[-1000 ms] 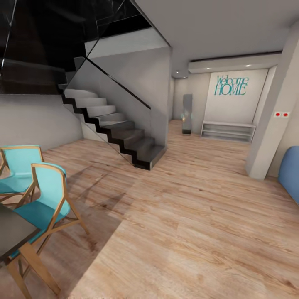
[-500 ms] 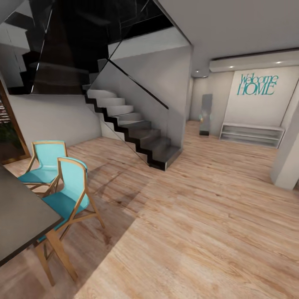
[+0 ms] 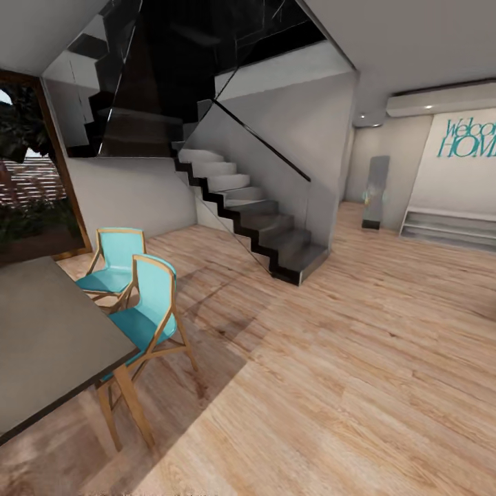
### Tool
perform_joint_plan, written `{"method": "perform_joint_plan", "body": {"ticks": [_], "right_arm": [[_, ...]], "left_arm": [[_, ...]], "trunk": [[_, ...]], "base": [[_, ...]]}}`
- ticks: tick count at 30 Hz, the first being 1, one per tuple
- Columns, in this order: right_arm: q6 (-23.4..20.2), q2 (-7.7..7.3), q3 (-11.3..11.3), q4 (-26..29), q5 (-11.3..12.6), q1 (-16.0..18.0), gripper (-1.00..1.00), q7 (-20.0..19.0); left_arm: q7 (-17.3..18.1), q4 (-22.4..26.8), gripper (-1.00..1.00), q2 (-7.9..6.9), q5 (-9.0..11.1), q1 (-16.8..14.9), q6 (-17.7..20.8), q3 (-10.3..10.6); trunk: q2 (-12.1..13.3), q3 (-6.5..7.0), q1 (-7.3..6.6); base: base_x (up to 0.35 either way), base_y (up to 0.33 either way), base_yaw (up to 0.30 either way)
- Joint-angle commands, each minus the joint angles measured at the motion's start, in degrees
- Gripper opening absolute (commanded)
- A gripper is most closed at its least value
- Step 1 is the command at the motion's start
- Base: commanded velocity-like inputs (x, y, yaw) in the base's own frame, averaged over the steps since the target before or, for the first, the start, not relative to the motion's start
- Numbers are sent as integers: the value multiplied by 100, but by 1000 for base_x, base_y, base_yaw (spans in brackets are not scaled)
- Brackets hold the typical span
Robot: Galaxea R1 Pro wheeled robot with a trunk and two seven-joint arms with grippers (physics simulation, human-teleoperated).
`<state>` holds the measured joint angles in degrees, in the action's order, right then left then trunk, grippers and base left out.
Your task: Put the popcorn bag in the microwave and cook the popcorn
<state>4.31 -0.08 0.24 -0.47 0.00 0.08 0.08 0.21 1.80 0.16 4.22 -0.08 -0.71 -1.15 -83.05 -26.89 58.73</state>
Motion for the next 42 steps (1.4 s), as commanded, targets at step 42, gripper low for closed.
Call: {"method": "perform_joint_plan", "body": {"ticks": [42], "right_arm": [[26,8,2,-5,-1,1,100,1]], "left_arm": [[2,1,100,1,43,-1,-3,-8]], "trunk": [[-2,-4,0]], "base": [[0,0,269]]}}
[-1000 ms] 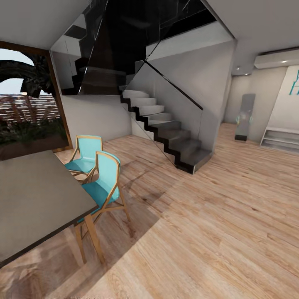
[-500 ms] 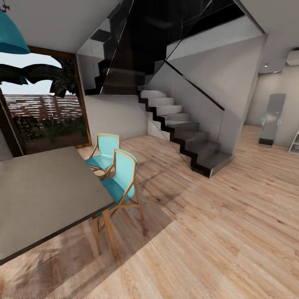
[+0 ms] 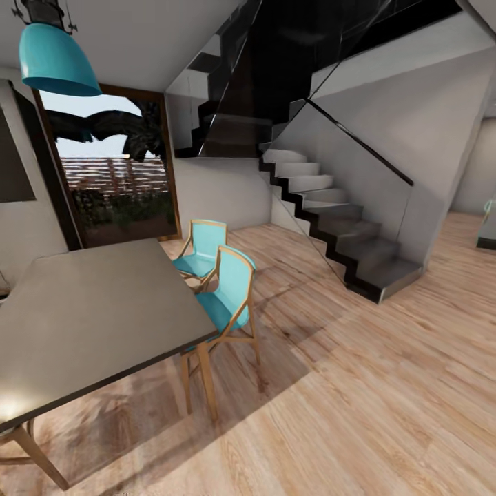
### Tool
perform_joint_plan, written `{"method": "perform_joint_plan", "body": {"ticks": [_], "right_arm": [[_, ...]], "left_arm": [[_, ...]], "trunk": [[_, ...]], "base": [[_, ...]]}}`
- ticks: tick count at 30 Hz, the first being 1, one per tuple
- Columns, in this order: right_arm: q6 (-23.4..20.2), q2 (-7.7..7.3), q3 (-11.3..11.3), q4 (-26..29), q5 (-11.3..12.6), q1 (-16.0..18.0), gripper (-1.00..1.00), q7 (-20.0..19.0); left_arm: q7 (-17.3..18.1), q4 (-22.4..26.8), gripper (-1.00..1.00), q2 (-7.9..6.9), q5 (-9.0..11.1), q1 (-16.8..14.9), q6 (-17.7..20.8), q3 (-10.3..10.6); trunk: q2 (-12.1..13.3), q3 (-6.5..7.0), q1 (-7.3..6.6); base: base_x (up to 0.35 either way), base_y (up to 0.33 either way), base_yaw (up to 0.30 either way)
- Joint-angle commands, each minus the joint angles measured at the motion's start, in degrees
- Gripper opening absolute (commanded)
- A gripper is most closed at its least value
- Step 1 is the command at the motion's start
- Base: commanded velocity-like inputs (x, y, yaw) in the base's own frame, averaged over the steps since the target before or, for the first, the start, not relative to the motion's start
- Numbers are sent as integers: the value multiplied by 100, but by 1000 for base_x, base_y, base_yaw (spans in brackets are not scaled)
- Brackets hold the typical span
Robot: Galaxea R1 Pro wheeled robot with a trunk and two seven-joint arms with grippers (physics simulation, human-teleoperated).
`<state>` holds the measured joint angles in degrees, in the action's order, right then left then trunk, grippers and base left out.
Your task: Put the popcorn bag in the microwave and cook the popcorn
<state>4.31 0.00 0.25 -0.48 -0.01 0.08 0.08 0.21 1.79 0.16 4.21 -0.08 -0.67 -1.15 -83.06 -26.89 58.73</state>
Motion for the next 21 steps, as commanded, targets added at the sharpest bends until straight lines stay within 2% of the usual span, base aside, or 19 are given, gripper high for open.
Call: {"method": "perform_joint_plan", "body": {"ticks": [1,21], "right_arm": [[26,0,2,-5,1,1,100,1],[26,-9,2,-5,1,1,100,1]], "left_arm": [[2,4,100,1,45,-1,-7,-8],[3,3,100,1,44,-1,-11,-8]], "trunk": [[-2,-4,0],[-2,-4,0]], "base": [[0,0,269],[0,0,269]]}}
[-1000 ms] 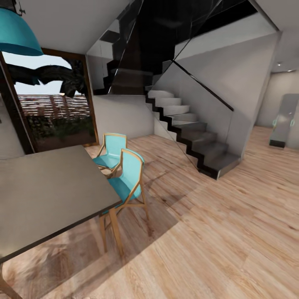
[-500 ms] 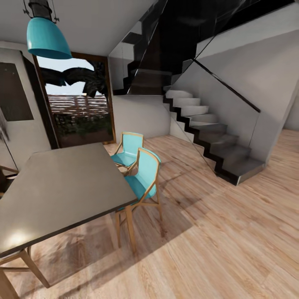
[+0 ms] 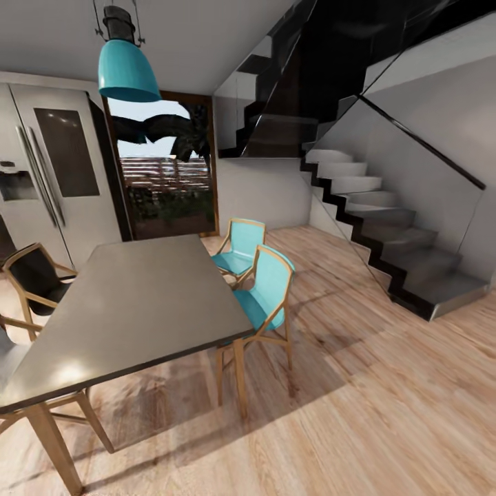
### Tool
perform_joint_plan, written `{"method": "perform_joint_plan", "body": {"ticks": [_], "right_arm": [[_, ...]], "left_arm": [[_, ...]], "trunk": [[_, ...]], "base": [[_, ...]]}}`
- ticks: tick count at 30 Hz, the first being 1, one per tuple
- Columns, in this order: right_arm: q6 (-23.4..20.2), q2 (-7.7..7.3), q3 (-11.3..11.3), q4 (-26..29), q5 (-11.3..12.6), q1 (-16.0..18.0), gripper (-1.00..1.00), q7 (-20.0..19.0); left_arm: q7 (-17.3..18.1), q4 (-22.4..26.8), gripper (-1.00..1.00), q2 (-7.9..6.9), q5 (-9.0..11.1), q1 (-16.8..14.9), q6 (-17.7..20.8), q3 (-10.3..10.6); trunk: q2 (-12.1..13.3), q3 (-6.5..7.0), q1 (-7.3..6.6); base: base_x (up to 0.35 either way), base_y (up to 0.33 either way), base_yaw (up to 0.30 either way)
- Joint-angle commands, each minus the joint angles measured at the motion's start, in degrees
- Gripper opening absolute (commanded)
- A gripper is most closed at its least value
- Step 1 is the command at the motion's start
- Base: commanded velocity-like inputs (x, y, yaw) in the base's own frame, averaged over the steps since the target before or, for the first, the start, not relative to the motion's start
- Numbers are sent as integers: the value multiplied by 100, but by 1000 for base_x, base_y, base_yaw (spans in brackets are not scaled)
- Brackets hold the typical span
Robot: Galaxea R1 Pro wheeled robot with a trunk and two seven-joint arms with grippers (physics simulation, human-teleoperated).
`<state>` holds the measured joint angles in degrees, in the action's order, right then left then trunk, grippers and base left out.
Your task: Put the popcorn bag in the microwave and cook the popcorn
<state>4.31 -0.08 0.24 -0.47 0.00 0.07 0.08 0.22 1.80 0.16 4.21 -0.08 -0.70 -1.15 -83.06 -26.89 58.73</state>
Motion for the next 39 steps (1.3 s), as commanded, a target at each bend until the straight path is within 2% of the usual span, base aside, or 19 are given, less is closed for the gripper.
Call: {"method": "perform_joint_plan", "body": {"ticks": [1,39], "right_arm": [[26,-1,2,-5,0,1,100,1],[26,-6,2,-5,0,1,100,1]], "left_arm": [[1,1,100,1,44,-1,-8,-8],[4,2,100,1,43,-1,-7,-8]], "trunk": [[-2,-4,0],[-2,-4,0]], "base": [[0,0,269],[0,0,269]]}}
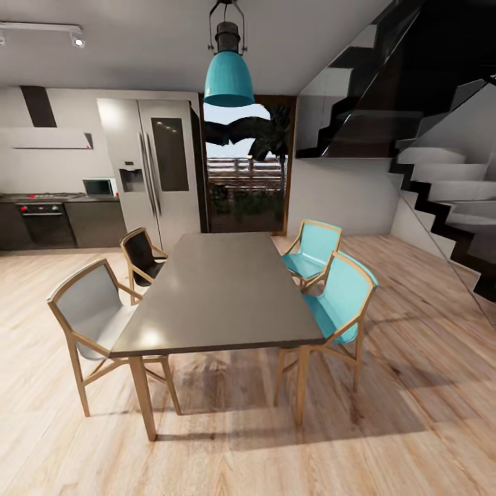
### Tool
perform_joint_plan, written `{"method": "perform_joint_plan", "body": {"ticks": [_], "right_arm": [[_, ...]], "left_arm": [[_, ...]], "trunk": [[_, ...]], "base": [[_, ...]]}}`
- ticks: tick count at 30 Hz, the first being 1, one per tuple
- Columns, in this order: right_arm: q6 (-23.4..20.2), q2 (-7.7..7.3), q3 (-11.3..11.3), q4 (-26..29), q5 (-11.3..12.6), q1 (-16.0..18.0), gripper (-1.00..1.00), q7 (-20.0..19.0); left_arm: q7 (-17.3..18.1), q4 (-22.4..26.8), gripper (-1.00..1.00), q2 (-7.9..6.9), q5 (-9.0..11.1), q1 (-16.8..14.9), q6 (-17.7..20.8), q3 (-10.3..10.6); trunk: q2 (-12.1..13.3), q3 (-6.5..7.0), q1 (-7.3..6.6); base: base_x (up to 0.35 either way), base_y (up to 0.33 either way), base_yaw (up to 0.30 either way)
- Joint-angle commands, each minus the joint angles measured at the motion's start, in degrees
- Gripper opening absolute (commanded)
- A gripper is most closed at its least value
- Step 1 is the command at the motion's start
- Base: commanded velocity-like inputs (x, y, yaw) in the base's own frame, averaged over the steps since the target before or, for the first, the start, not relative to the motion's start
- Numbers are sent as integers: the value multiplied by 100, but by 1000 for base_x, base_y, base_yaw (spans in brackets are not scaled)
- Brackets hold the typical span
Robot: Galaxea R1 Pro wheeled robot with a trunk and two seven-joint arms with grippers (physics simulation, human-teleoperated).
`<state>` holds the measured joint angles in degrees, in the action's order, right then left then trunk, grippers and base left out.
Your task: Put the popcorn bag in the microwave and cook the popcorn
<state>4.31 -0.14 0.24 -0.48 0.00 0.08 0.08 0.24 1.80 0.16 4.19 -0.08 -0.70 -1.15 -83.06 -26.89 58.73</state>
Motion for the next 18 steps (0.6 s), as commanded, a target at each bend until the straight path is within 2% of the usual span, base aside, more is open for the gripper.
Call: {"method": "perform_joint_plan", "body": {"ticks": [1,18], "right_arm": [[26,-2,2,-5,0,1,100,1],[26,3,2,-5,0,1,100,1]], "left_arm": [[3,1,100,1,42,-1,-8,-8],[3,5,100,10,38,0,-2,-8]], "trunk": [[-2,-4,0],[-2,-4,0]], "base": [[0,0,269],[0,0,269]]}}
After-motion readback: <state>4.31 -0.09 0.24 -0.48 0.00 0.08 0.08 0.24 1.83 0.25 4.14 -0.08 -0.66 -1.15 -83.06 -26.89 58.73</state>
